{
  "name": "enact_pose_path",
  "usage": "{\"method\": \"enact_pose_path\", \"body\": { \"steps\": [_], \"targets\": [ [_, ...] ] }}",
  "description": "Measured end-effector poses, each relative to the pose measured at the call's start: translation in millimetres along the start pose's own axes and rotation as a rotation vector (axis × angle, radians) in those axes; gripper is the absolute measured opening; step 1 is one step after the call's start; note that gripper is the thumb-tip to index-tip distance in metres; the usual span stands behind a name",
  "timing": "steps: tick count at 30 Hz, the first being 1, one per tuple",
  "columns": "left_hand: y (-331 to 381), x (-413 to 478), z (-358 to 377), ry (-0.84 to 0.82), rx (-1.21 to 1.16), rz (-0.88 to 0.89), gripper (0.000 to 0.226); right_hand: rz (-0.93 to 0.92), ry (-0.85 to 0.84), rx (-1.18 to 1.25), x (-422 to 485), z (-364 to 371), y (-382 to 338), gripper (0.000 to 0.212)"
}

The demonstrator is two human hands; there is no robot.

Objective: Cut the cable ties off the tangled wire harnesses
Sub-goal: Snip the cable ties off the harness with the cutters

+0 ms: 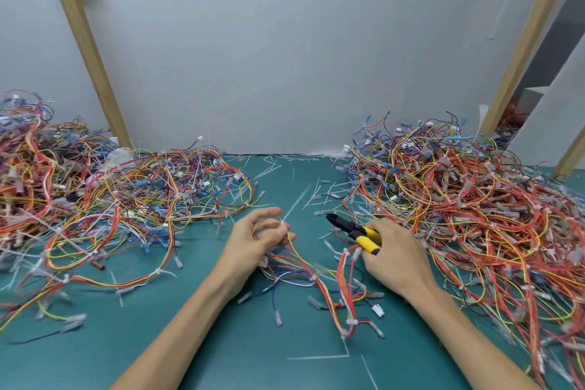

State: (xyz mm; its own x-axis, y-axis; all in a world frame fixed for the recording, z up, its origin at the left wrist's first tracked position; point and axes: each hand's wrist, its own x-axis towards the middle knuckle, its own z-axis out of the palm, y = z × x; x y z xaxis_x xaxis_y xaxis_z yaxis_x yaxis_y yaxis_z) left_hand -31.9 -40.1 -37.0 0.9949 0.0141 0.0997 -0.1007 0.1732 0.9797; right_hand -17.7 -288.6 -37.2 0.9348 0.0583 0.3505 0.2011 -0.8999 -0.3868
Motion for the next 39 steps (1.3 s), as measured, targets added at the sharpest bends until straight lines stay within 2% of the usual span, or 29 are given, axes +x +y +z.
{"method": "enact_pose_path", "body": {
  "steps": [3,8,13,15,17,20,24,27,31,33,36,39],
  "targets": [
    [-4.9,0.5,1.5,-0.063,-0.05,-0.041,0.029,0.023,0.037,0.062,-0.7,-1.3,-2.0,0.02],
    [-3.7,-1.8,2.2,-0.08,0.1,-0.07,0.019,0.028,0.078,0.126,0.4,-0.1,-1.0,0.029],
    [-3.4,-4.4,4.9,-0.035,0.198,-0.068,0.02,0.067,0.279,0.364,2.2,-1.7,0.5,0.036],
    [-2.3,-4.7,5.9,-0.018,0.187,-0.061,0.019,0.051,0.313,0.449,2.6,-2.0,1.0,0.027],
    [-2.0,-4.1,6.9,-0.006,0.176,-0.046,0.017,0.037,0.318,0.521,3.8,-2.4,3.6,0.008],
    [-3.0,-4.1,9.1,0.006,0.09,-0.042,0.013,0.092,0.281,0.74,5.5,-3.1,5.3,0.021],
    [-2.1,-4.6,11.5,0.035,-0.012,-0.046,0.013,0.197,0.223,1.029,7.3,-4.5,3.0,0.017],
    [-1.3,-5.0,11.4,0.036,-0.023,-0.056,0.014,0.243,0.21,1.077,8.4,-3.8,4.5,0.015],
    [-0.7,-4.4,8.4,0.07,0.084,-0.033,0.019,0.285,0.269,1.074,10.5,-6.2,11.0,0.011],
    [1.2,-2.8,4.2,0.102,0.157,-0.03,0.017,0.291,0.319,1.04,10.8,-5.9,13.3,0.016],
    [2.2,-0.3,-3.0,0.135,0.229,-0.029,0.017,0.307,0.374,0.932,9.3,-4.1,9.0,0.008],
    [-1.2,1.1,-4.6,0.149,0.282,-0.038,0.017,0.346,0.377,0.928,8.9,0.3,4.5,0.02]
  ]
}}
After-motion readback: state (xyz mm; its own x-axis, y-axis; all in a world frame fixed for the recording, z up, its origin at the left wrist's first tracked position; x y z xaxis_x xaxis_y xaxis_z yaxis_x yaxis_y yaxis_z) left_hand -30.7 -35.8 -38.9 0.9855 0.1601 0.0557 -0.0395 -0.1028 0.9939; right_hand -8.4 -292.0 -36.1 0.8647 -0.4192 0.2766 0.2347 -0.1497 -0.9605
